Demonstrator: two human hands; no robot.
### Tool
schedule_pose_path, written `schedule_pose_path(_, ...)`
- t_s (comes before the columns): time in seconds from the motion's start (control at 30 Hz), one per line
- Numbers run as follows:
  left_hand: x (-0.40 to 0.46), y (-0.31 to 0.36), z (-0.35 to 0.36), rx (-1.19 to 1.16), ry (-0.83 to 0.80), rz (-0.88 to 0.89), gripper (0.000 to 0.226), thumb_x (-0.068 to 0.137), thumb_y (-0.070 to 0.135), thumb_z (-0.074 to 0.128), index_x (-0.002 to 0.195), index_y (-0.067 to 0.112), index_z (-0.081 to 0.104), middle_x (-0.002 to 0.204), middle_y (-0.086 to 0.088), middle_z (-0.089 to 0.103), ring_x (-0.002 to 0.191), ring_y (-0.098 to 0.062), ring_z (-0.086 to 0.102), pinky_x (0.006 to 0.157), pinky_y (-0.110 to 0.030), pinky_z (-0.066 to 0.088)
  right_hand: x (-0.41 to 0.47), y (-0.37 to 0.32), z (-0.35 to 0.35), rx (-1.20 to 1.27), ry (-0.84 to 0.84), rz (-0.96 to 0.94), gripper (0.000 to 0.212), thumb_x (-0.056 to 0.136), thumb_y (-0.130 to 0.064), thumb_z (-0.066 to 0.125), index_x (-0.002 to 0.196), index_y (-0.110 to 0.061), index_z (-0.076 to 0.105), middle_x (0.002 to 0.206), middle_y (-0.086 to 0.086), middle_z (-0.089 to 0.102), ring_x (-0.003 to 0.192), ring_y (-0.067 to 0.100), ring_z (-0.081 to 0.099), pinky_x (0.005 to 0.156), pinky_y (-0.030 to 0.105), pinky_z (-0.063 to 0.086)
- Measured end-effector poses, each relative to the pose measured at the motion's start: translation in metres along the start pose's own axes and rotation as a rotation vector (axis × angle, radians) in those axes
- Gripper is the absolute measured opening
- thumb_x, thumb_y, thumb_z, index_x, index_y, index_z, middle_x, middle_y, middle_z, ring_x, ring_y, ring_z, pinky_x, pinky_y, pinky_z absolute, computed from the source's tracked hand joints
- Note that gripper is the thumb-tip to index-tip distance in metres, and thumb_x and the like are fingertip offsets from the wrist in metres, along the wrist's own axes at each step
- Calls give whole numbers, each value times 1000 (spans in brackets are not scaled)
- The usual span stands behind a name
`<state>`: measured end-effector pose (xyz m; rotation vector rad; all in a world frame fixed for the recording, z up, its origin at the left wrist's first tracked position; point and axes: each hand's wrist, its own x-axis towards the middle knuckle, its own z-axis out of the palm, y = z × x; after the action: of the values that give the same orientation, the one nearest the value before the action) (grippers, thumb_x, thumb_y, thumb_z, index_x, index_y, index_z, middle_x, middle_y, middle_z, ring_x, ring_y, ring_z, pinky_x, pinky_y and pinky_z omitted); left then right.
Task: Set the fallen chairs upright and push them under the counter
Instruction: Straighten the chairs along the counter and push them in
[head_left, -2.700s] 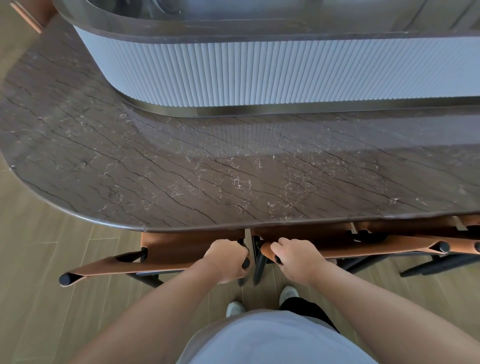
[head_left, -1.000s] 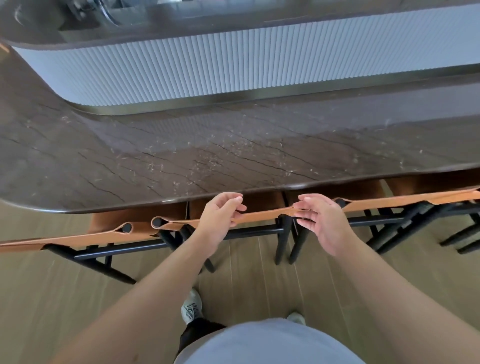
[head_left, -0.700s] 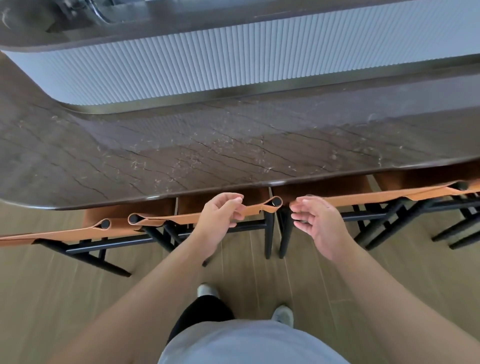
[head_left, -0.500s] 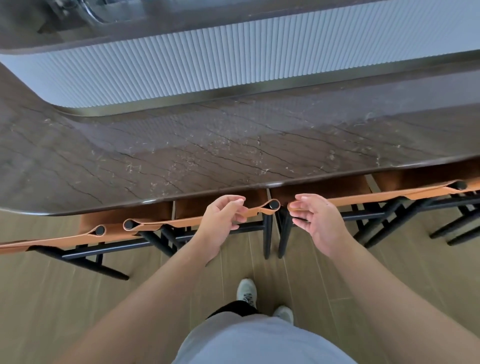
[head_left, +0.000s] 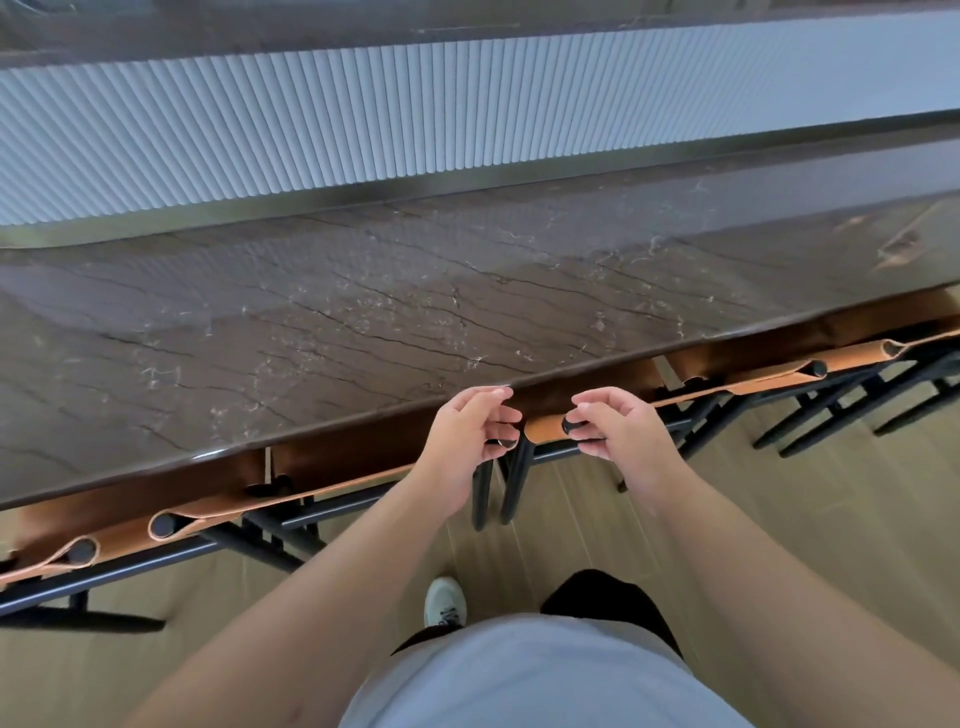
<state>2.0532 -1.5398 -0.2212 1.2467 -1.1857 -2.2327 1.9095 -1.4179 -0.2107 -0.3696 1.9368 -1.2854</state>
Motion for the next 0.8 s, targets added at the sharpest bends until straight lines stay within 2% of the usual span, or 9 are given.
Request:
schedule_pose_path(0.17,6,-7,-9,20,80,-24,17,98,20,54,102,16,70,86,-3,73,74,-17,65,74,-33,48,21,13,-5,-35,-17,4,12,96,-15,57,100,-19,68,97,5,73,89,17,70,79,30,54)
schedule_pose_path(0.27,11,-9,-9,8,148,-34,17,98,20,54,99,18,71,85,-1,73,74,-15,65,73,-31,48,41,26,-10,-297,-38,-103,9,94,-21,60,99,-25,66,93,-3,68,89,18,65,76,28,48)
schedule_pose_path(0.33,16,-10,-3,-23,216,-62,15,98,20,56,101,17,70,84,0,74,74,-14,66,72,-30,49,52,30,-15,-479,-63,-170,12,93,-22,60,105,-24,64,100,-7,64,93,16,61,76,26,42)
schedule_pose_path(0.4,20,-15,7,40,288,-70,14,98,20,57,104,17,69,89,1,73,78,-13,66,74,-28,49,61,34,-23,-714,-105,-306,23,93,-23,61,115,-20,61,110,-8,58,99,15,58,80,26,42)
schedule_pose_path(0.5,26,-29,22,456,321,24,15,96,26,59,110,23,64,100,5,68,88,-9,62,72,-23,46,71,41,-35,-981,-236,-519,31,91,-25,61,121,-19,60,116,-4,55,105,19,55,85,29,47)
schedule_pose_path(0.6,32,-43,31,891,275,87,31,93,34,61,123,26,60,113,10,61,103,-9,58,87,-27,47,79,47,-42,-1147,-343,-639,34,92,-27,59,126,-20,57,119,-2,56,107,19,55,82,29,49)
schedule_pose_path(0.7,35,-46,37,1153,293,160,35,92,37,61,125,27,60,119,10,57,109,-11,53,90,-29,47,89,50,-43,-1284,-378,-797,37,93,-28,58,129,-21,54,118,-2,58,106,20,57,84,32,47)
schedule_pose_path(0.8,37,-47,42,1399,301,234,35,94,35,57,128,26,58,123,6,55,113,-15,52,90,-30,43,99,50,-41,-1368,-429,-823,41,94,-30,59,132,-20,50,120,1,58,107,24,58,83,37,50)
